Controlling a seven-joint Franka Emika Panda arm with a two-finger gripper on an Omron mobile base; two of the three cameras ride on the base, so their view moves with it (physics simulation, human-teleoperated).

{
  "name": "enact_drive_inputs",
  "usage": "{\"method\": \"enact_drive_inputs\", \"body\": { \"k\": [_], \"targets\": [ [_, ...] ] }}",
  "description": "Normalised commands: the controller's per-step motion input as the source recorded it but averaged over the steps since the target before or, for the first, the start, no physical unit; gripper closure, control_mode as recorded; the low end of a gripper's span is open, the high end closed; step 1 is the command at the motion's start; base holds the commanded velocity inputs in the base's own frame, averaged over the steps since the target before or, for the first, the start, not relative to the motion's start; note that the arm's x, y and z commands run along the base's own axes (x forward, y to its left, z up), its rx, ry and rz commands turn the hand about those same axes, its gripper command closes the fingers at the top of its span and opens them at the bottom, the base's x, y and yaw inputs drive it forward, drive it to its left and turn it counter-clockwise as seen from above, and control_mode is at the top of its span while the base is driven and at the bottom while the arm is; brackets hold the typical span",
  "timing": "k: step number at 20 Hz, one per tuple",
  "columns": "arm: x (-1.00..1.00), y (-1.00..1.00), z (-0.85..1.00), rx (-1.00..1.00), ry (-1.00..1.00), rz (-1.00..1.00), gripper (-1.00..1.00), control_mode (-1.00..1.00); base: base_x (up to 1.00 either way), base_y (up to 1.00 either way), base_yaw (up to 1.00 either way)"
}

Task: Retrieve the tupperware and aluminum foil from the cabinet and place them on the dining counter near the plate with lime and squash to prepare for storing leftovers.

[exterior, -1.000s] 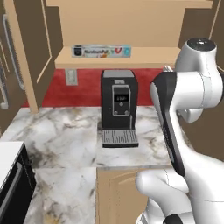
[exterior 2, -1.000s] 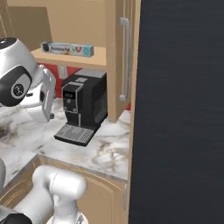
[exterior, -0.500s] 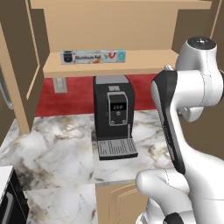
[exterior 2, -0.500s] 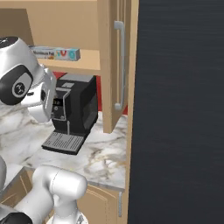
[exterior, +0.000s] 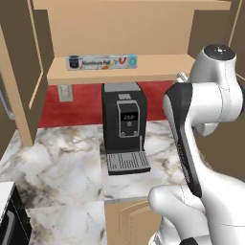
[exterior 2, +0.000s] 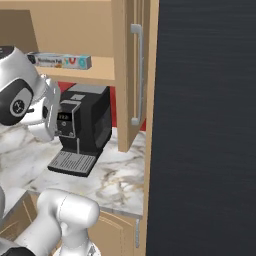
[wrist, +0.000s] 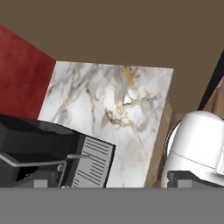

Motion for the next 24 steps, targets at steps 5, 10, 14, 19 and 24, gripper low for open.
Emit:
{"method": "enact_drive_inputs", "body": {
  "k": [5,10,14,19,24],
  "targets": [
    [0.13,0.50,0.09,0.05,-0.04,-0.04,-1.00,-1.00,0.00,0.00,0.00],
    [0.03,0.36,0.47,0.34,0.00,-0.14,-1.00,-1.00,0.00,0.00,0.00],
    [0.25,0.28,0.39,0.52,0.05,-0.18,-1.00,-1.00,0.00,0.00,0.00],
    [0.35,0.50,0.00,0.49,0.07,-0.13,-1.00,-1.00,0.00,0.00,0.00],
    [0.48,0.65,-0.22,0.25,-0.05,-0.07,-1.00,-1.00,0.00,0.00,0.00]
  ]
}}
